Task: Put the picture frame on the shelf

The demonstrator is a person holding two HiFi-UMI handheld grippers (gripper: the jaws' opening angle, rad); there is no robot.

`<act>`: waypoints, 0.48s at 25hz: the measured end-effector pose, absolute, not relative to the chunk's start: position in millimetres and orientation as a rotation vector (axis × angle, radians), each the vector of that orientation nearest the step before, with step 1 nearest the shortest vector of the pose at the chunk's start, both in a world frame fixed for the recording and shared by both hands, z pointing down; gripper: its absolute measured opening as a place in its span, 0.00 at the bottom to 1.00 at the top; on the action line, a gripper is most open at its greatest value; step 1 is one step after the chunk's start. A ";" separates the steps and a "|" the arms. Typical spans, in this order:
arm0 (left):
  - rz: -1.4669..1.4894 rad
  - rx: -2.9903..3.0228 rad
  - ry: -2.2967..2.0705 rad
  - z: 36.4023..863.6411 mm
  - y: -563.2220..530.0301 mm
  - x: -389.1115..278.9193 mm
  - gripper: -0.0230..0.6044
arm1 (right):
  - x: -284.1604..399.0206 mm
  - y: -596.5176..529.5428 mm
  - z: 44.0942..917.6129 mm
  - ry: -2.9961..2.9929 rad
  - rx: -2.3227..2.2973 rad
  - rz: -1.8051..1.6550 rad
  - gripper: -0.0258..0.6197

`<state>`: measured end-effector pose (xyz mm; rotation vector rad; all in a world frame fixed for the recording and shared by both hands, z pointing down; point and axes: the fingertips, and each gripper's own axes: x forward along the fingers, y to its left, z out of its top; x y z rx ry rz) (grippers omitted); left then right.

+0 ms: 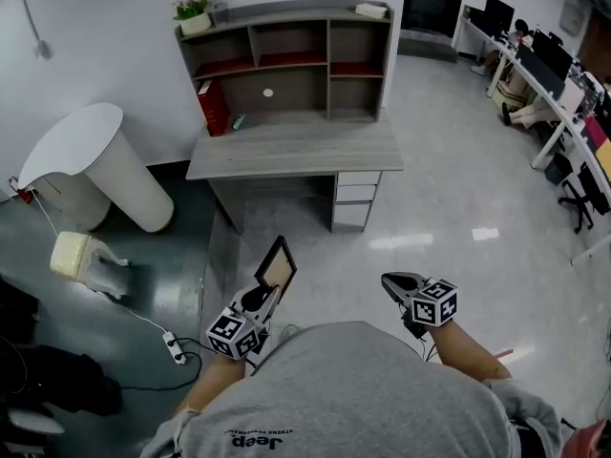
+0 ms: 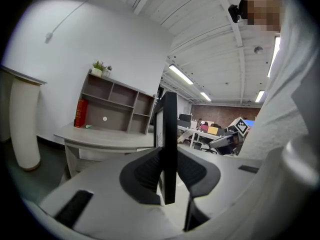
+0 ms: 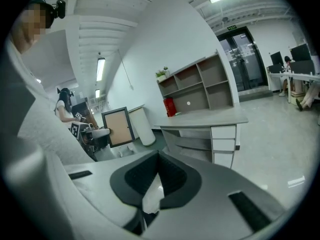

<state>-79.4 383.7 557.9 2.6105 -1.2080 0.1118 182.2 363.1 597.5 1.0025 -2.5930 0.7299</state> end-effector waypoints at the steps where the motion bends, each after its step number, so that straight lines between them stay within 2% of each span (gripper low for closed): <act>1: 0.111 2.622 -1.191 555.1 371.0 -89.5 0.20 | 170.8 351.9 595.2 -2.591 1.020 0.729 0.06; 12: 0.082 2.658 -1.106 539.5 269.8 -201.4 0.20 | 48.4 254.9 578.1 -2.562 1.064 0.707 0.07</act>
